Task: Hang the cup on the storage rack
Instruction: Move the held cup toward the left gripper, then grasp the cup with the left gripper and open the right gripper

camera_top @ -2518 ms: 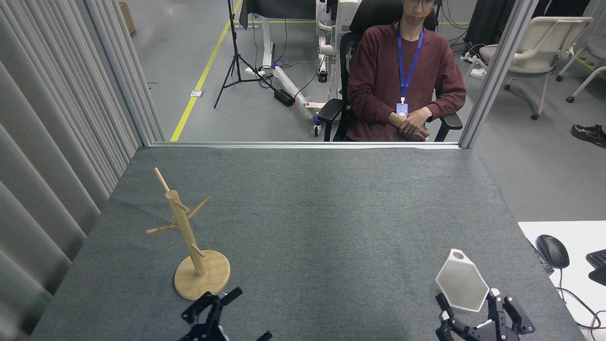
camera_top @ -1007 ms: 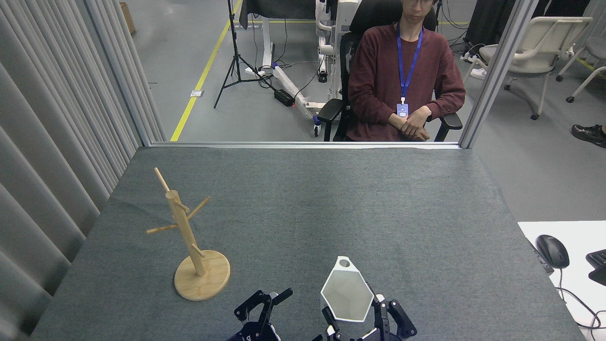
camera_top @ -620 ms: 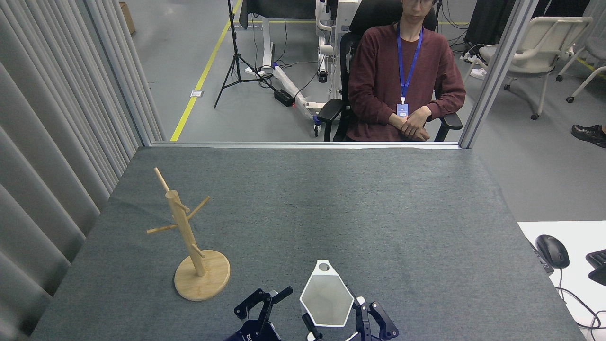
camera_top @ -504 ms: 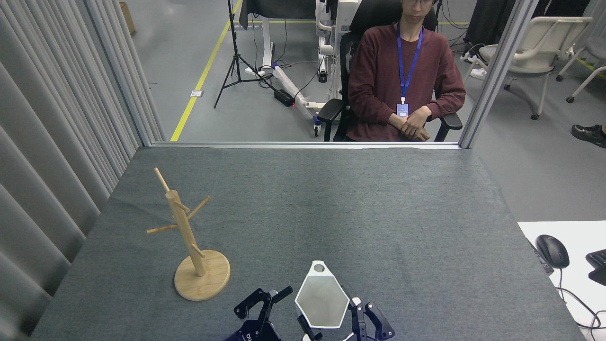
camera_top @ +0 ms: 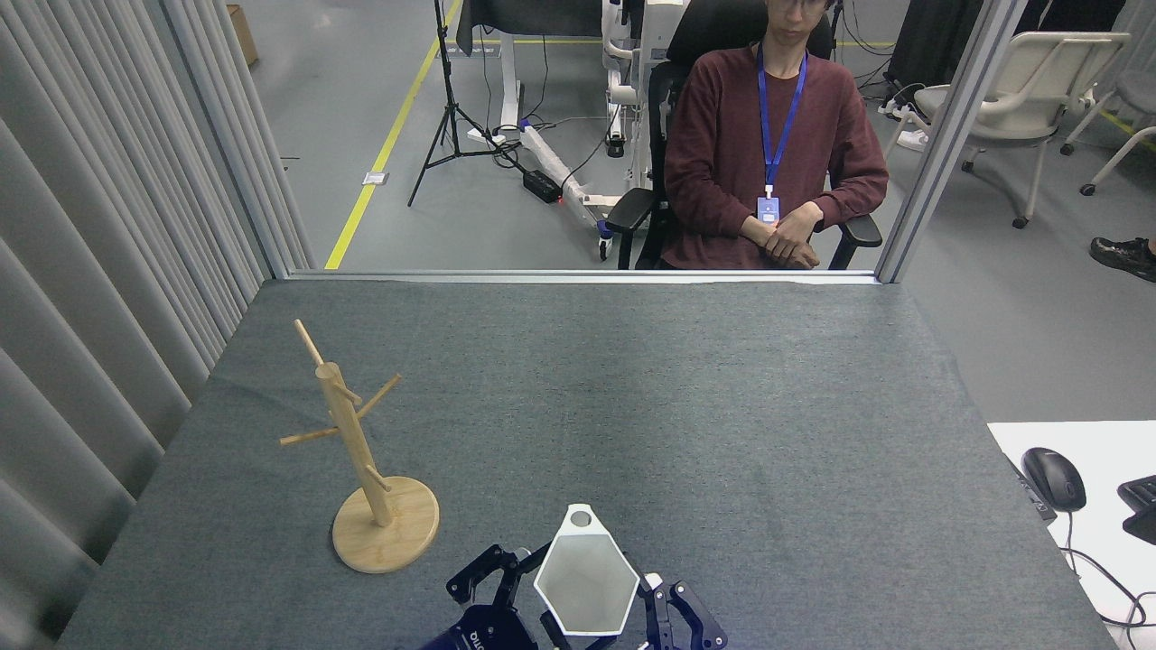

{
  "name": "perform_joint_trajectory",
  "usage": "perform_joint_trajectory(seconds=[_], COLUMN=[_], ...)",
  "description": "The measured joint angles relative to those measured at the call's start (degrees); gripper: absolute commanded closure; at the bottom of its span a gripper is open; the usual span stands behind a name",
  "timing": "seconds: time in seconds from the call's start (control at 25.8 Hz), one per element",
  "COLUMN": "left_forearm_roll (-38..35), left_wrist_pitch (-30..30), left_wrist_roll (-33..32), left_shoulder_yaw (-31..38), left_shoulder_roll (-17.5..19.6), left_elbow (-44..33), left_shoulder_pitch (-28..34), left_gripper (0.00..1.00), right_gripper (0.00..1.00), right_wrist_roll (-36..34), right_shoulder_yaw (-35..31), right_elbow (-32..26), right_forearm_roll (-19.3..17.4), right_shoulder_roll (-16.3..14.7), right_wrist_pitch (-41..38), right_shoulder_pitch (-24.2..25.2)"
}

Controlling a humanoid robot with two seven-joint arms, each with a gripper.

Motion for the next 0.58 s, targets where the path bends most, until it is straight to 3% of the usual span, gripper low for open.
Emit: perform_joint_trajectory(seconds=[0.58], left_forearm_roll=[-0.01], left_wrist_pitch=[-0.09], left_wrist_roll=[-0.01], left_shoulder_yaw=[-0.05], left_shoulder_roll=[-0.04], left_elbow=[-0.67], left_shoulder_pitch=[-0.06], left_gripper=[0.00], right_gripper=[0.45], right_wrist_roll=[-0.14], right_shoulder_yaw=[1.57], right_elbow=[1.73], right_forearm_roll=[0.66], right_shoulder_roll=[0.84], right_wrist_pitch=[1.20], right_shoulder_pitch=[-1.53])
